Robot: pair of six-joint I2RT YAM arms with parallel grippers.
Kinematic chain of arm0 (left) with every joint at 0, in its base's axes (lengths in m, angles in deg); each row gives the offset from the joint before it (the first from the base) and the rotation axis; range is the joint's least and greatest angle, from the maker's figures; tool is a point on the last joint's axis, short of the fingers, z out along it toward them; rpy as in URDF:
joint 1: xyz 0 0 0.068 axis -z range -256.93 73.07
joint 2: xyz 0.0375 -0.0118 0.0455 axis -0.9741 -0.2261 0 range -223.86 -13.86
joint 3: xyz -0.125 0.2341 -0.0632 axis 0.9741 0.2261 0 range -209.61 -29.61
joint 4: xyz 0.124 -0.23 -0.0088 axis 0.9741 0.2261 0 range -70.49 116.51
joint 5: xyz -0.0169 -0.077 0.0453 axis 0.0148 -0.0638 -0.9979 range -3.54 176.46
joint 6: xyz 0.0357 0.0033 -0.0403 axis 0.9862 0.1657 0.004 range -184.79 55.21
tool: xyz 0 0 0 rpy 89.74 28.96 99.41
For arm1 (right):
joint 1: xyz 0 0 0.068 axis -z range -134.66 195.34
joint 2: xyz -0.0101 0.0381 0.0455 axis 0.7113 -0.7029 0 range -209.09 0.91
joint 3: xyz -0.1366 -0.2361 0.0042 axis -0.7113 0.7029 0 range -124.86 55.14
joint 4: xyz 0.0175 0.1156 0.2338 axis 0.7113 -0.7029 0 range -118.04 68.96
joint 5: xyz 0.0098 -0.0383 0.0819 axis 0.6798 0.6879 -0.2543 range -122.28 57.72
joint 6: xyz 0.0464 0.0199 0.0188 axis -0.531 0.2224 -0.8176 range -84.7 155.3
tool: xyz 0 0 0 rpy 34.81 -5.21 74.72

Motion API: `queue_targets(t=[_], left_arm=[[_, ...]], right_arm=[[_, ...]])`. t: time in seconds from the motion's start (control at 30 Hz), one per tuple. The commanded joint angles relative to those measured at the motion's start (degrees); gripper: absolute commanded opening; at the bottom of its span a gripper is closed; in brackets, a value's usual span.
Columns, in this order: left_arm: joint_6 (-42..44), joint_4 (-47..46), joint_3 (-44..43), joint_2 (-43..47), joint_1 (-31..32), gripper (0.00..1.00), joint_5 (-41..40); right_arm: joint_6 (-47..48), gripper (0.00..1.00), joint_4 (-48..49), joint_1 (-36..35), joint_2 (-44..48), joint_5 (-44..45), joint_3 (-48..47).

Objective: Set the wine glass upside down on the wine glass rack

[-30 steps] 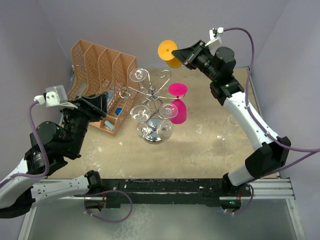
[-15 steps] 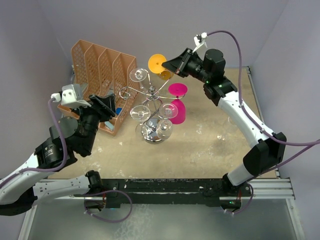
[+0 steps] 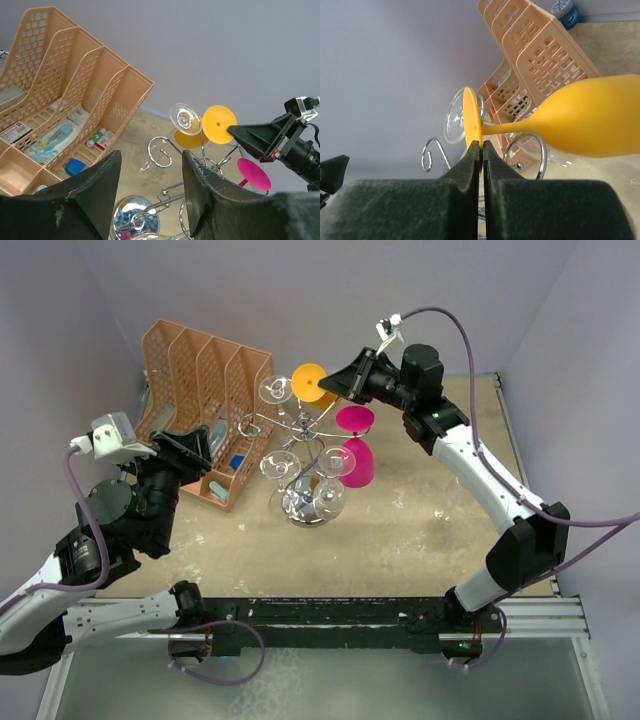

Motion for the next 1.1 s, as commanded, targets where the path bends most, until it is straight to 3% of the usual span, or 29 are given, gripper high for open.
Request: queue_targets(t=[0.0,0.73,1.07], left_arm=[[-1.12,-0.66,-1.32,0.61,0.17,0.49,-1.85],[-3.84,0.63,-0.95,1.58,0.17,0.49,-2.37],[-4.52,1.12,-0.86,1.84,0.17,0.49,-2.11]], right_arm=[[1.25,0.0,1.6,-0.56,3.66,-2.67,1.23],[-2.03,0.0,-0.07,-0.74,11.65,3.35,6.54],[-2.42,0.0,-3.75,-0.74,15.06,14.51,6.28]])
